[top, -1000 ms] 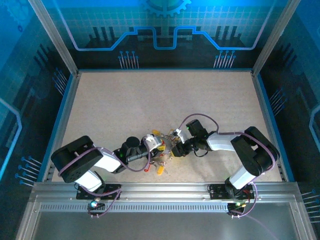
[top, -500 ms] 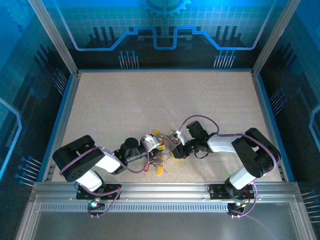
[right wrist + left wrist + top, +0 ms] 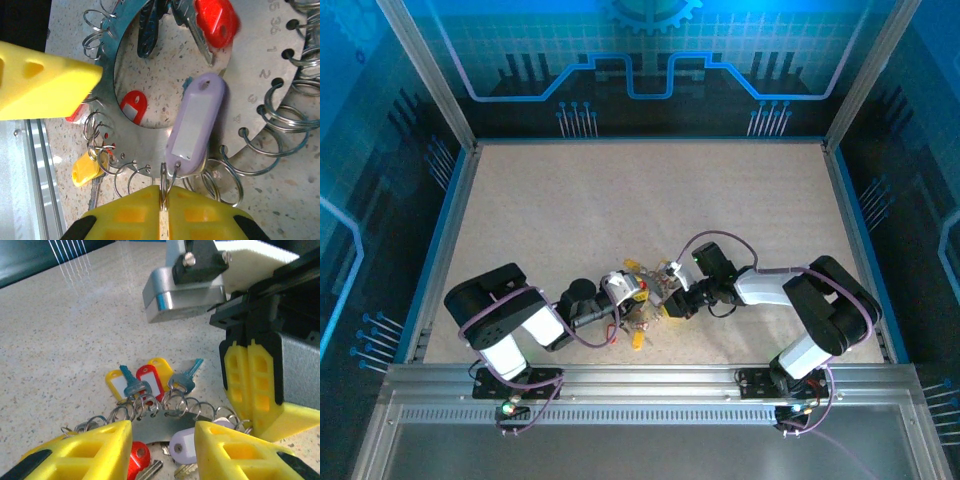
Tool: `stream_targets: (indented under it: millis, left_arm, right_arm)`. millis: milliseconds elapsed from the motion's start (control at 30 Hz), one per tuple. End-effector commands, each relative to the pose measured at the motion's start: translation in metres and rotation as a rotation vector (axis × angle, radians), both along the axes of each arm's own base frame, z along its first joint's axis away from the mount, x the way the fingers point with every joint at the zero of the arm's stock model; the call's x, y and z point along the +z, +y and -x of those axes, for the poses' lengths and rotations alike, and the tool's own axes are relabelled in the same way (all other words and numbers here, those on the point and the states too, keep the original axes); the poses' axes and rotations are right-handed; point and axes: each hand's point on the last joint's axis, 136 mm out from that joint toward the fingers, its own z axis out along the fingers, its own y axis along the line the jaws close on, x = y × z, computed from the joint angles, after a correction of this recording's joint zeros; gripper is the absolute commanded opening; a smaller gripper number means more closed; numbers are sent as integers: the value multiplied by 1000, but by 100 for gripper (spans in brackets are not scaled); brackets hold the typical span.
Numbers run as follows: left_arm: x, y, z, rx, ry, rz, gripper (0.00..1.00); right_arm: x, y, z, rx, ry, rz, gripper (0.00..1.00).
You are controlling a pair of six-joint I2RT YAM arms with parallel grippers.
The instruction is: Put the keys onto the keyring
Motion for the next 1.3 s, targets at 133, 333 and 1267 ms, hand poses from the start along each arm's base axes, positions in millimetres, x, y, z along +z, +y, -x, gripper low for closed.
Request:
stream_targets:
  millis: [133, 333, 1267]
  left_arm:
    - [7, 4, -4, 23, -22, 31, 39]
    - [5, 4, -3, 20, -15, 28, 39]
    - [7, 5, -3, 18, -40, 15, 39]
  right_arm:
    - [4, 12, 8, 68, -29, -21, 19]
    - [0, 15, 9, 82, -32, -9, 20]
    - [3, 12, 8, 68, -175, 132, 22]
